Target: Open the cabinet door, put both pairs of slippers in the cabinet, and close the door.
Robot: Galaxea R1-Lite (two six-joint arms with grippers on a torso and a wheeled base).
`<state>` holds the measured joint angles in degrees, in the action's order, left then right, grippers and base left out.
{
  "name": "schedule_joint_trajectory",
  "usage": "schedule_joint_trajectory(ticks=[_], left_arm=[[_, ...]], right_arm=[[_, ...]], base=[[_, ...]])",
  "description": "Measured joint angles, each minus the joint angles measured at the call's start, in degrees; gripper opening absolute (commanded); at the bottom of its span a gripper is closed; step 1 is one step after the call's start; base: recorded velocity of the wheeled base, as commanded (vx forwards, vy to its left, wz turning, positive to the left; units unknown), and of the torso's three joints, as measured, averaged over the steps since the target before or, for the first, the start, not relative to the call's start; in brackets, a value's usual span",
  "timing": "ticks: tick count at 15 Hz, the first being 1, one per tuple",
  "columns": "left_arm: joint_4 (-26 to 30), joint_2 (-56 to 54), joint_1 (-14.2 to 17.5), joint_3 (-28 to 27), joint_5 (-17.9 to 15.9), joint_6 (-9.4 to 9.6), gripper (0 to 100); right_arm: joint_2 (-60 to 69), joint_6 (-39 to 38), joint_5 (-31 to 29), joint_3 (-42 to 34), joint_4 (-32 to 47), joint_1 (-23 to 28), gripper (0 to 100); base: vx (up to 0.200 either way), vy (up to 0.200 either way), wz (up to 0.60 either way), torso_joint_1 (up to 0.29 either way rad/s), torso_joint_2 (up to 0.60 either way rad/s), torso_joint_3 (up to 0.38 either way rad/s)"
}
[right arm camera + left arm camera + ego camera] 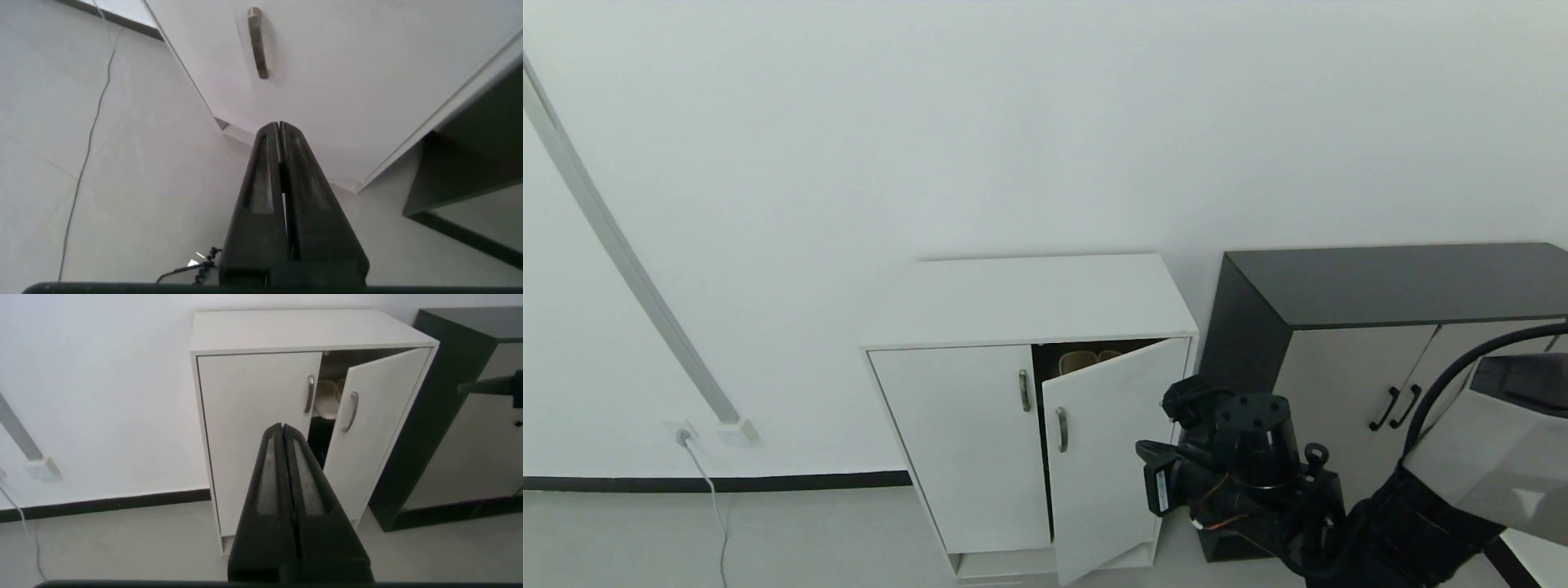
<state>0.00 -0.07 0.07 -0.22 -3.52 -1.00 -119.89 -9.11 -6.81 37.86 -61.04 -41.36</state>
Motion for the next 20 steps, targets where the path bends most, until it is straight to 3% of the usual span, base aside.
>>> schedule_joint_trajectory(ticks=[4, 8, 14, 20], left_arm=[[0.0, 0.0, 0.0, 0.1, 0.0, -0.04, 0], [0.0, 0.0, 0.0, 0.1, 0.0, -0.04, 0], [0.0, 0.0, 0.0, 0.0, 0.0, -0.04, 0], [0.0, 0.0, 0.0, 0.1, 0.0, -0.09, 0]], right_arm=[[-0.1, -0.1, -0.1, -3.6, -1.9, -1.4, 0], [-2.4, -0.3, -0.1, -2.3, -2.2, -2.0, 0], [-10.3, -0.4, -0.1, 9.5, -1.8, -0.5, 0], [-16.0, -0.4, 0.0, 20.3, 4.4, 2.5, 0]], base=[[0.05, 0.0, 0.0, 0.004, 0.0, -0.001], [0.0, 0.0, 0.0, 0.0, 0.0, 0.0], [0.0, 0.0, 0.0, 0.0, 0.0, 0.0], [0.0, 0.0, 0.0, 0.0, 0.0, 0.0]])
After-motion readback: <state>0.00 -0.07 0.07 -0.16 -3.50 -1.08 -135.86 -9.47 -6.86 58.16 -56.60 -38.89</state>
